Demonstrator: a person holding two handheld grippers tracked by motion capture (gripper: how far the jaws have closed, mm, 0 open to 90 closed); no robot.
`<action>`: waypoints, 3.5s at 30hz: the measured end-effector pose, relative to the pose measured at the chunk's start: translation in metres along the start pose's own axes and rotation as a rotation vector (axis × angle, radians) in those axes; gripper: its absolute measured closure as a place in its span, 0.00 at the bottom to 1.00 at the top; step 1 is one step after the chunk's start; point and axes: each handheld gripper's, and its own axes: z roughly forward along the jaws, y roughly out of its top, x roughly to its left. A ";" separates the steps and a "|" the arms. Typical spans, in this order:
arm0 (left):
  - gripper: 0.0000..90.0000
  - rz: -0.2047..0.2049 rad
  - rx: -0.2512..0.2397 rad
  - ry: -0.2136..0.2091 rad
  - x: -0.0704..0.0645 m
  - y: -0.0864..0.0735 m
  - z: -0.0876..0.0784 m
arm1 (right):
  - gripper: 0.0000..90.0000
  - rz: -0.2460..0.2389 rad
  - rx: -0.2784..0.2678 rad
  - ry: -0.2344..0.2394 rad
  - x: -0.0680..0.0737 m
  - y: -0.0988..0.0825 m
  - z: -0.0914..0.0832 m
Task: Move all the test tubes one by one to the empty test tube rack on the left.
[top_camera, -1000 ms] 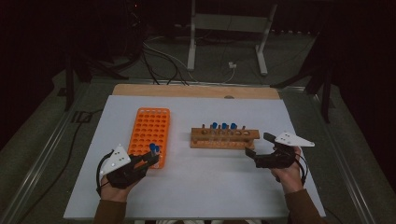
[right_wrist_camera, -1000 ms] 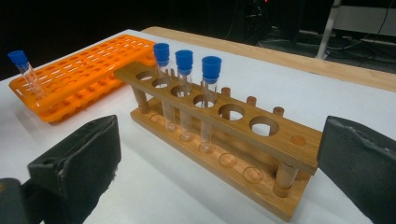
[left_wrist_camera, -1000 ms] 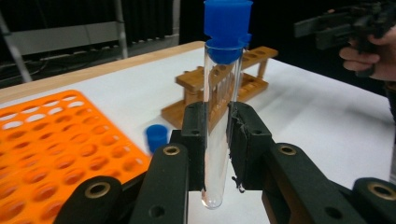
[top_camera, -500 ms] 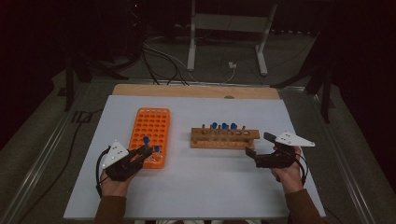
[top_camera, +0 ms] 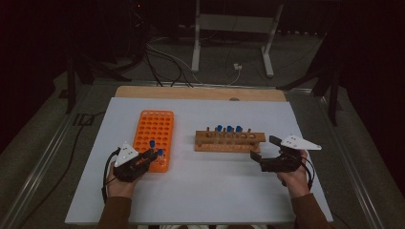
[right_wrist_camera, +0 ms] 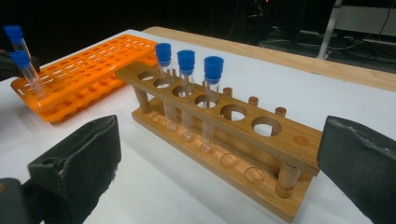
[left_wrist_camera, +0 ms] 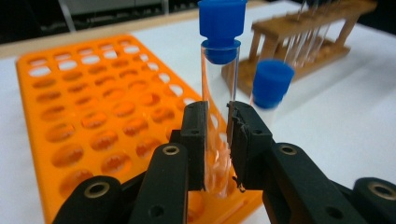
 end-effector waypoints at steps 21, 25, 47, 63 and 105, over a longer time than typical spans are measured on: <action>0.86 0.039 0.105 0.010 -0.006 -0.007 0.003 | 0.00 -0.001 0.002 0.008 0.001 -0.001 0.000; 0.82 0.023 0.092 -0.004 -0.006 -0.010 0.000 | 0.00 -0.001 0.009 0.006 0.001 -0.001 0.001; 0.31 -0.044 -0.155 0.012 -0.022 0.021 -0.032 | 0.00 -0.001 0.018 0.009 0.002 -0.002 0.003; 0.16 -0.020 -0.144 -0.041 -0.055 0.046 0.006 | 0.00 -0.010 0.007 0.017 0.001 0.008 0.007; 0.01 0.059 -0.052 -0.132 -0.111 0.032 0.058 | 0.78 -0.125 0.105 -0.048 0.003 0.021 0.089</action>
